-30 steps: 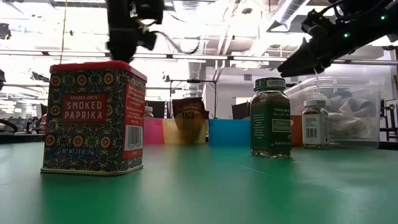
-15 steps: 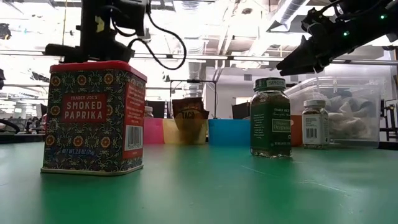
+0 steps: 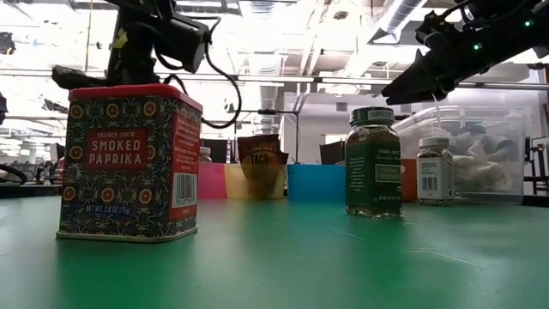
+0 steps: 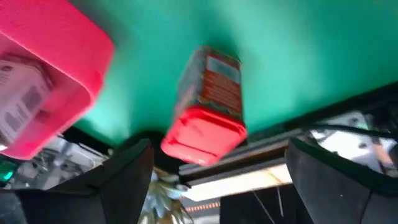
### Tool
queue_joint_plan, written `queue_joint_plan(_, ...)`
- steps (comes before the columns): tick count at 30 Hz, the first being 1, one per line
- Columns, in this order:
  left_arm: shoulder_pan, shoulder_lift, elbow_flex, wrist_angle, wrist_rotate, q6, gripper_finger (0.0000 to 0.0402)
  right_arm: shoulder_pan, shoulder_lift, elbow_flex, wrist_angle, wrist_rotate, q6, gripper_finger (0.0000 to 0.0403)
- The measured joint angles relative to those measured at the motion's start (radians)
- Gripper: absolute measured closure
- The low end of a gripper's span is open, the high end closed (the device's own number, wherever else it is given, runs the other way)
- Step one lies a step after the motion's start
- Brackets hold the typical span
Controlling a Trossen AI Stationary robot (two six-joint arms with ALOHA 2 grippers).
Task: Sort spices by type
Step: Move the top red seasoning can to the center
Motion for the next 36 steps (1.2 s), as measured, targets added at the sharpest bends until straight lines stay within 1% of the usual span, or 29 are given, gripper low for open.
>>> queue_joint_plan(4,0.042,0.000,-0.003,0.014,-0.001,0.079,0.0054,0.008,0.000,0.000,-0.003,0.000,0.000,0.0102)
queue_joint_plan(8,0.085,0.000,-0.062,0.027,0.010,0.160,0.0054,0.020,0.000,0.000,0.000,0.000,0.000,0.0102)
queue_joint_plan(11,0.100,0.000,-0.122,0.093,-0.029,0.218,0.0054,0.018,0.000,0.000,0.005,0.000,0.000,0.0102)
queue_joint_plan(16,0.105,0.000,-0.208,0.215,-0.066,0.301,0.0054,0.017,0.000,0.000,0.012,0.000,-0.004,0.0102)
queue_joint_plan(18,0.106,0.000,-0.240,0.236,-0.077,0.332,0.0054,0.017,0.000,0.000,0.012,0.000,-0.005,0.0102)
queue_joint_plan(21,0.106,0.000,-0.276,0.260,-0.079,0.338,0.0057,0.017,0.000,0.000,0.012,0.000,-0.005,0.0102)
queue_joint_plan(23,0.105,0.000,-0.292,0.267,-0.101,0.341,0.0069,0.017,0.000,0.000,0.016,0.000,-0.005,0.0102)
queue_joint_plan(25,0.106,0.000,-0.295,0.267,-0.127,0.336,0.0092,0.017,0.000,0.000,0.022,0.000,-0.006,0.0102)
queue_joint_plan(31,0.108,0.000,-0.286,0.269,-0.150,0.330,0.0198,0.017,0.000,0.000,0.039,0.000,-0.008,0.0102)
queue_joint_plan(36,0.108,0.000,-0.282,0.259,-0.149,0.258,0.0199,0.017,0.000,0.000,0.039,0.000,-0.008,0.0102)
